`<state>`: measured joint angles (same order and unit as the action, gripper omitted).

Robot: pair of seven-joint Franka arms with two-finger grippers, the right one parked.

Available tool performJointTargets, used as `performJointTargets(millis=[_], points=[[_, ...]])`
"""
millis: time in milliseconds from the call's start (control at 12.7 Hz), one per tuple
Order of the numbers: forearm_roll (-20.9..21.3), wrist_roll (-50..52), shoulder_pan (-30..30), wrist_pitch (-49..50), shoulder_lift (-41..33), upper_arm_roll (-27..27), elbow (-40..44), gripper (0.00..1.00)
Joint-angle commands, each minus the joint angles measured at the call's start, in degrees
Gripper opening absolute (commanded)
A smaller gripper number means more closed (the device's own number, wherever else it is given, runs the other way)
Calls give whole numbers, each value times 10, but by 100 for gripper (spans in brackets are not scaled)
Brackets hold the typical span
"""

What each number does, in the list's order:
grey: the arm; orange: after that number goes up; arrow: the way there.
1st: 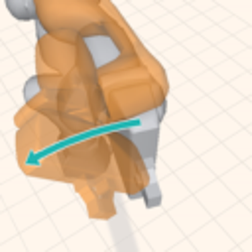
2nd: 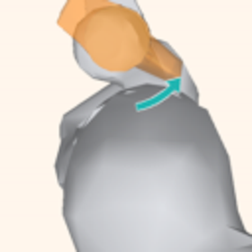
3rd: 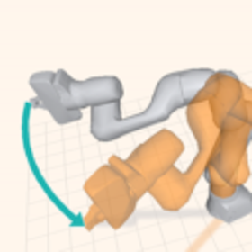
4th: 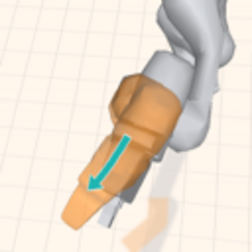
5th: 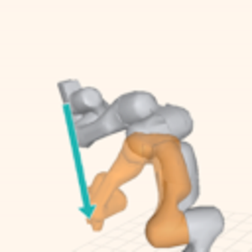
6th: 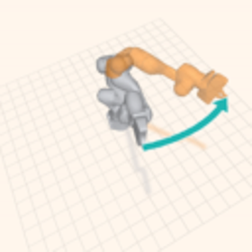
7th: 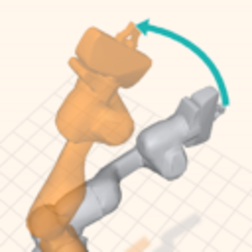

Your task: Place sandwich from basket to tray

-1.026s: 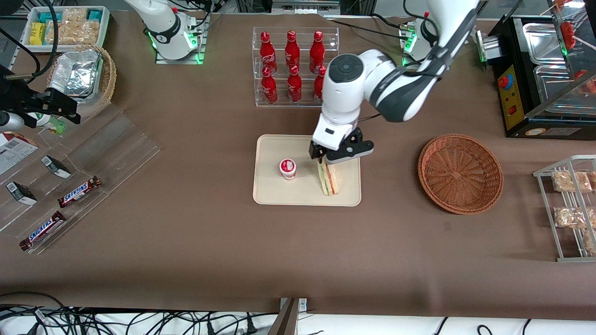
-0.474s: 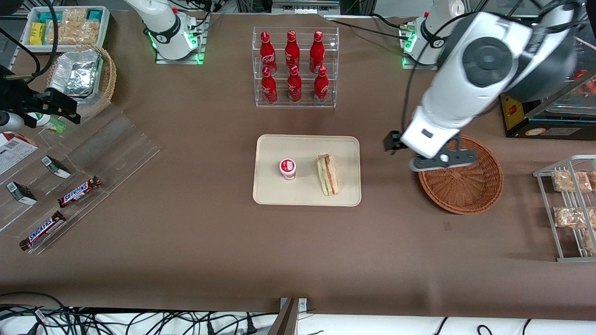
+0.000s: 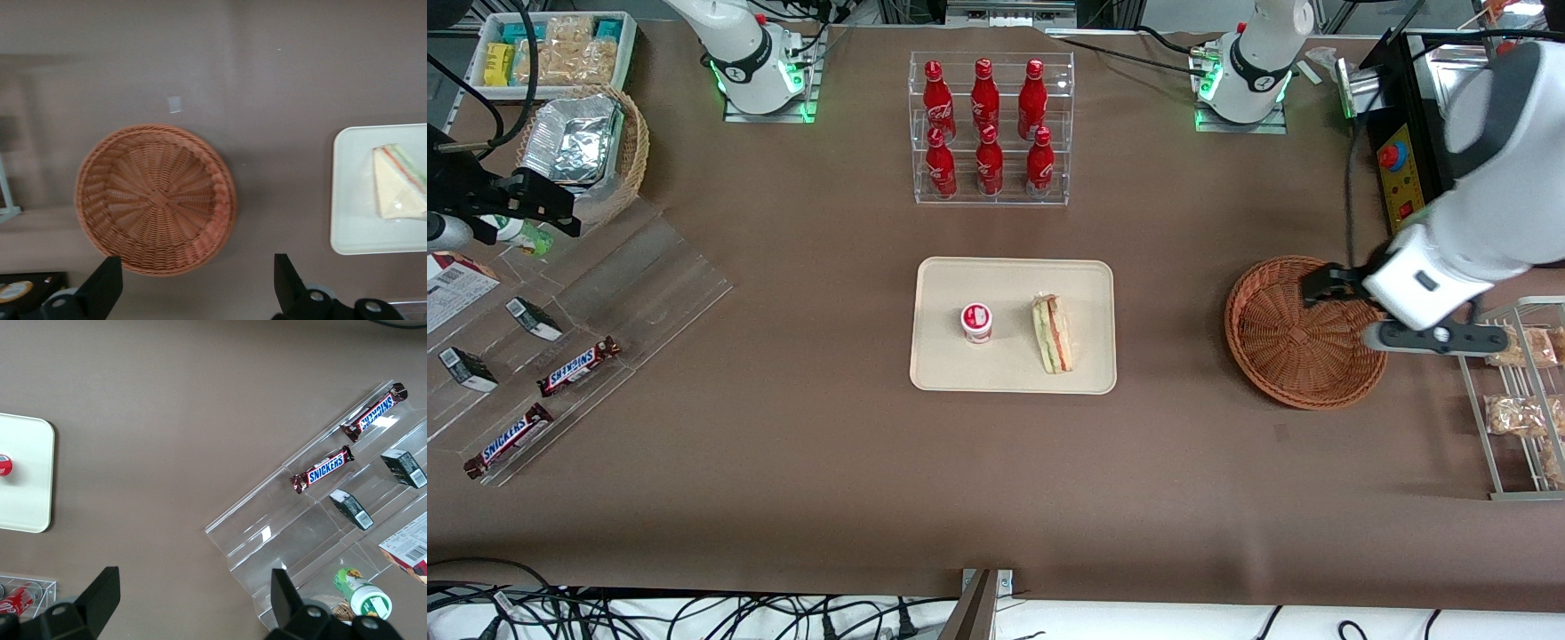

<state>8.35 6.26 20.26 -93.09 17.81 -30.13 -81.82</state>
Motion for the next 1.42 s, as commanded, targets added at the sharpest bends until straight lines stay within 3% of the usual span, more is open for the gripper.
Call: performJointTargets(millis=[0,868,947,1184,1342], points=[[-31,-65,44,6,-3,-7,0,100],[-25,-67,64,-7,20,0,0,100],[-29,-68,48,-15,18,29,0,100],[-45,-85,-89,-13,8,176,0,100],[-94,-103,-153,-10,-1,263,0,100]])
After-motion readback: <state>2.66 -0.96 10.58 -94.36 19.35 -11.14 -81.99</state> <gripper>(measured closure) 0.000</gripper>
